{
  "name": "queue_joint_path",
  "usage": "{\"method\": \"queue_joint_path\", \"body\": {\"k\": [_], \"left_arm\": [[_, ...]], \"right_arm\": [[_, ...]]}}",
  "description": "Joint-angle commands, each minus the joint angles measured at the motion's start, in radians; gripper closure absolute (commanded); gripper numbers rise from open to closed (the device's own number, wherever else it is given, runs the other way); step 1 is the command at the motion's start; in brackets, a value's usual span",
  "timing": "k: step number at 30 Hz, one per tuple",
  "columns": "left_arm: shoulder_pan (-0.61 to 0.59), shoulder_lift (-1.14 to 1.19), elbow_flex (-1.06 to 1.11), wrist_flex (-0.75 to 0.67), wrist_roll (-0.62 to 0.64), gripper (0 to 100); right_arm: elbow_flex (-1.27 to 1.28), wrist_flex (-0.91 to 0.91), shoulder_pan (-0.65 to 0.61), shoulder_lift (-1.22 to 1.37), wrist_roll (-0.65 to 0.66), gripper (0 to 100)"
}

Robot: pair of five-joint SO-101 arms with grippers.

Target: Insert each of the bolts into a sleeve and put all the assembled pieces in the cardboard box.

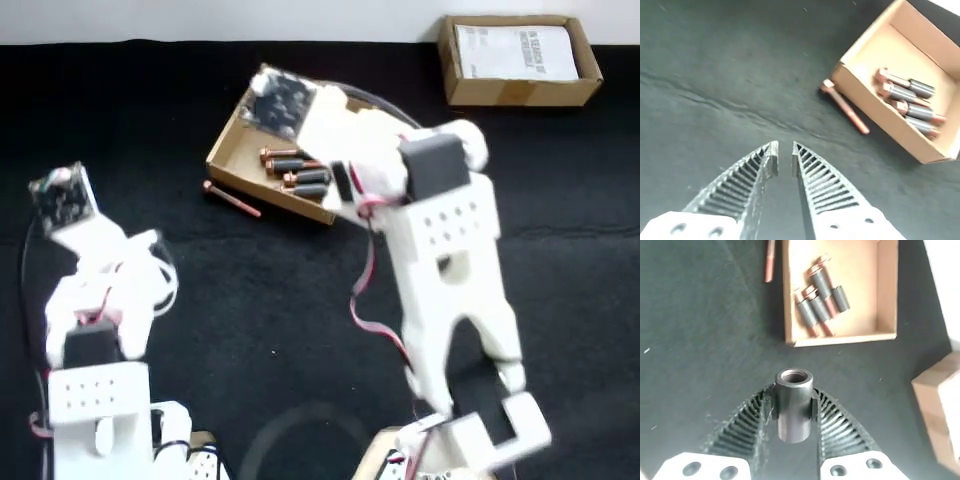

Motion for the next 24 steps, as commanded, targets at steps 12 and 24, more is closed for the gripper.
{"method": "queue_joint_path", "body": {"k": [12,24], "left_arm": [[0.193,0.937,-0.674,0.086,0.305,93],[0.197,1.566,-1.351,0.404,0.376,93]], "right_arm": [[0.75,-0.179,0.134,-0.556,-0.044,99.0],[1.038,-0.285,0.197,-0.773,-0.044,99.0]]}}
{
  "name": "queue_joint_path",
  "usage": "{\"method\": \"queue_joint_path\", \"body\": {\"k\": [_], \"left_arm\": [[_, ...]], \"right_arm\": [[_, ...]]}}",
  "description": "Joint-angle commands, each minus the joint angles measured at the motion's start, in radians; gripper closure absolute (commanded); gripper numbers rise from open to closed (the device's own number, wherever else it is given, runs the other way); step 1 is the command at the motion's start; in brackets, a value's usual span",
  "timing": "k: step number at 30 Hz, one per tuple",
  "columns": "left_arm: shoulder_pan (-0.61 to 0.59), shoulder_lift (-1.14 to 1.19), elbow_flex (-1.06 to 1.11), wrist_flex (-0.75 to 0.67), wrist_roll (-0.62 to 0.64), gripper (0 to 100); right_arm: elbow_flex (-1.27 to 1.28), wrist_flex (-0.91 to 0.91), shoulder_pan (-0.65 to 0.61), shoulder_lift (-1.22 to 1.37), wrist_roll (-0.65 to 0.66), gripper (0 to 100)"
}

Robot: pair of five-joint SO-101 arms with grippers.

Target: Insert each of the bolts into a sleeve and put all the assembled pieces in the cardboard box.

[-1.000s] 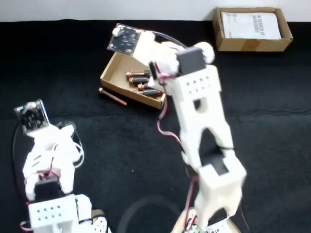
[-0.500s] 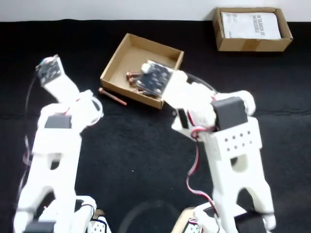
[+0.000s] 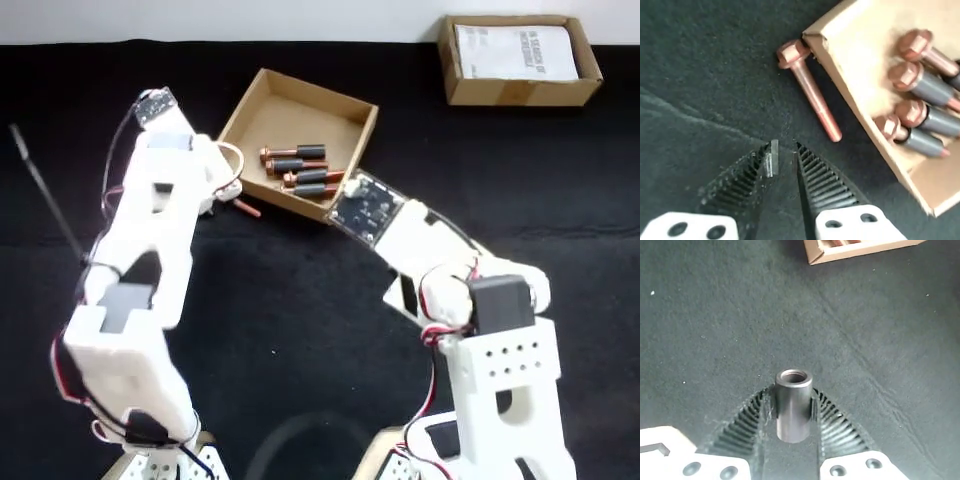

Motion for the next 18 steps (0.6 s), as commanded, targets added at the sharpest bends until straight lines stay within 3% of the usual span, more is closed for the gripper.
{"method": "queue_joint_path", "body": {"k": [1,10,18], "left_arm": [[0.016,0.124,-0.234,0.094,0.029,93],[0.001,0.424,-0.607,0.181,0.046,93],[-0.041,0.555,-0.788,0.195,0.044,93]], "right_arm": [[0.042,-0.022,0.013,-0.065,-0.008,99.0],[0.108,-0.015,0.013,-0.14,-0.008,99.0],[0.108,-0.016,0.012,-0.142,-0.008,99.0]]}}
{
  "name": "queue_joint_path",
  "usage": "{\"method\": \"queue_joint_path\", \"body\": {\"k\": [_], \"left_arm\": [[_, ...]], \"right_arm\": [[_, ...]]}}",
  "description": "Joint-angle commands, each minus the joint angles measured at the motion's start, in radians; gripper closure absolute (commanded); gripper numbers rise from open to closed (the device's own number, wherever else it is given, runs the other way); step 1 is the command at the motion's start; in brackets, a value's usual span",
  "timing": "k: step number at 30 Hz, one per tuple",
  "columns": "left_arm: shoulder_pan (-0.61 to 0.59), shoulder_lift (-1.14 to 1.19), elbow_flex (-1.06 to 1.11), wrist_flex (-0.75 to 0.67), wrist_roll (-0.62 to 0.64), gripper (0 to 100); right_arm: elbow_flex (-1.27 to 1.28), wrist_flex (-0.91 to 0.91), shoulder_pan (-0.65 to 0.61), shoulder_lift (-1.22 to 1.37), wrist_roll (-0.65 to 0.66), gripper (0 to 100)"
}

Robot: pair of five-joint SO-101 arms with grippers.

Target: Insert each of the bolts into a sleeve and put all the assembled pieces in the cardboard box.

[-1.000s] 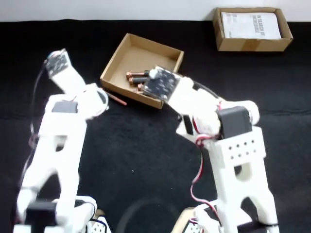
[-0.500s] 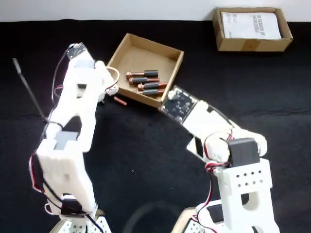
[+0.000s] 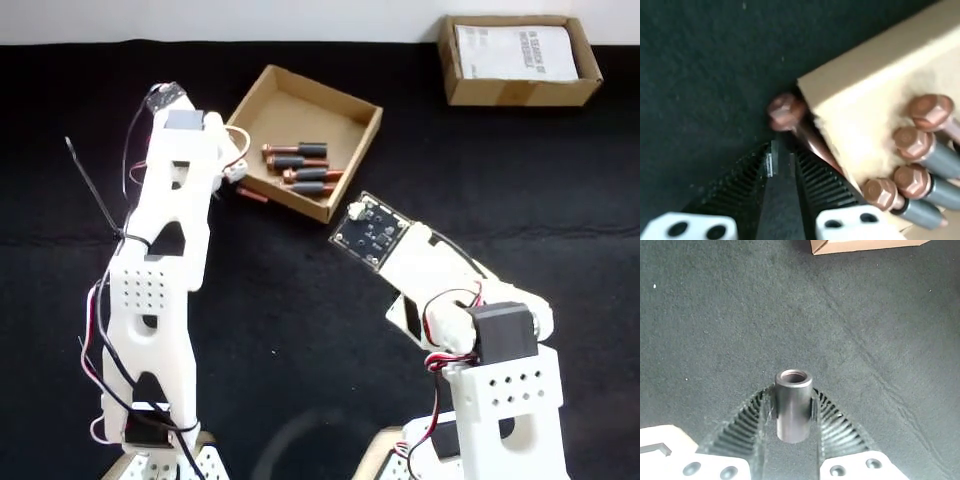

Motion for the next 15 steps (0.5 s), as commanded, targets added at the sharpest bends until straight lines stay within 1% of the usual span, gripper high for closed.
{"method": "queue_joint_path", "body": {"k": [1,3,7,12,15], "left_arm": [[-0.027,0.001,-0.073,0.003,0.003,93],[-0.028,-0.001,-0.076,0.015,0.003,93],[-0.012,-0.033,-0.133,0.107,0.005,92],[0.016,-0.035,-0.205,0.152,0.009,81],[0.021,-0.033,-0.206,0.146,0.009,79]], "right_arm": [[0.001,-0.008,0.008,-0.027,-0.008,99.0],[0.001,-0.01,0.007,-0.024,-0.008,99.0],[0.001,-0.015,0.005,-0.022,-0.008,99.0],[0.001,-0.016,0.004,-0.022,-0.008,99.0],[0.001,-0.028,0.004,-0.022,-0.008,99.0]]}}
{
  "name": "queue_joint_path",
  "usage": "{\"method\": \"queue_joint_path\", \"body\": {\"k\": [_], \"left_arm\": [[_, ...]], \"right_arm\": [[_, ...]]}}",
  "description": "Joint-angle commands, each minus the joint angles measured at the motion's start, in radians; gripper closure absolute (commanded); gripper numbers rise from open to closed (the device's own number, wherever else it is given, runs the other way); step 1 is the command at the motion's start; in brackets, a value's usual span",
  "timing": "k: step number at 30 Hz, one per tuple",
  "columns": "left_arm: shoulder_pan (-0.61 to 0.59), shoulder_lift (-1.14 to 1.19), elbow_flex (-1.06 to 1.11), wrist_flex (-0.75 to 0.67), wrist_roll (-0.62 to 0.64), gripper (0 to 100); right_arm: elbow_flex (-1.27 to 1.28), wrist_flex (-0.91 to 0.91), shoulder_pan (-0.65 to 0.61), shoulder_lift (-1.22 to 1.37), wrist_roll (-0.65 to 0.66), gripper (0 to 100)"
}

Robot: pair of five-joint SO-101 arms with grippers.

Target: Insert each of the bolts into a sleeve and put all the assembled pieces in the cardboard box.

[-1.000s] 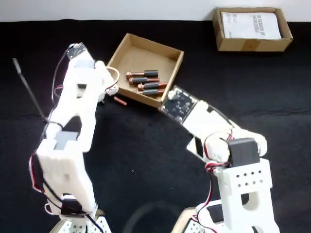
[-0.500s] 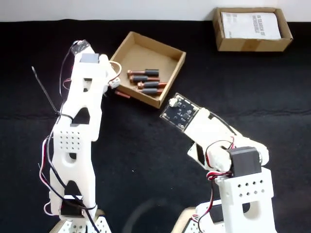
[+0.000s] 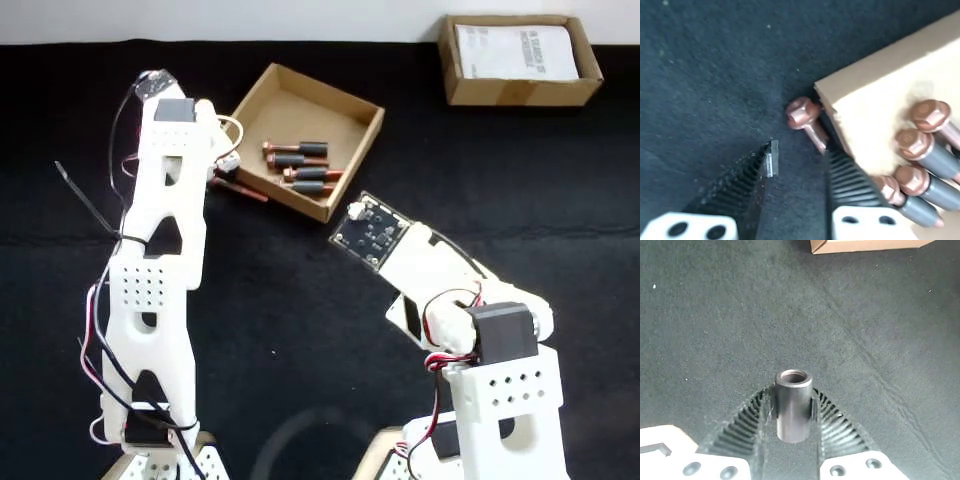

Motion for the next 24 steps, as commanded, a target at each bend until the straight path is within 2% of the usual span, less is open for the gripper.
{"method": "queue_joint_path", "body": {"k": [1,12,19,21,24], "left_arm": [[0.028,-0.044,-0.05,-0.003,0.009,79],[0.031,0.061,-0.054,-0.054,0.012,79],[0.077,0.124,-0.056,-0.075,0.066,79],[0.084,0.128,-0.056,-0.078,0.066,83],[0.09,0.122,-0.056,-0.075,0.063,100]], "right_arm": [[0.001,-0.019,0.004,-0.022,-0.008,99.0],[0.001,-0.018,0.004,-0.022,-0.008,99.0],[0.001,-0.018,0.004,-0.024,-0.041,99.0],[0.001,-0.018,0.005,-0.025,-0.041,99.0],[0.001,-0.019,0.007,-0.025,-0.041,99.0]]}}
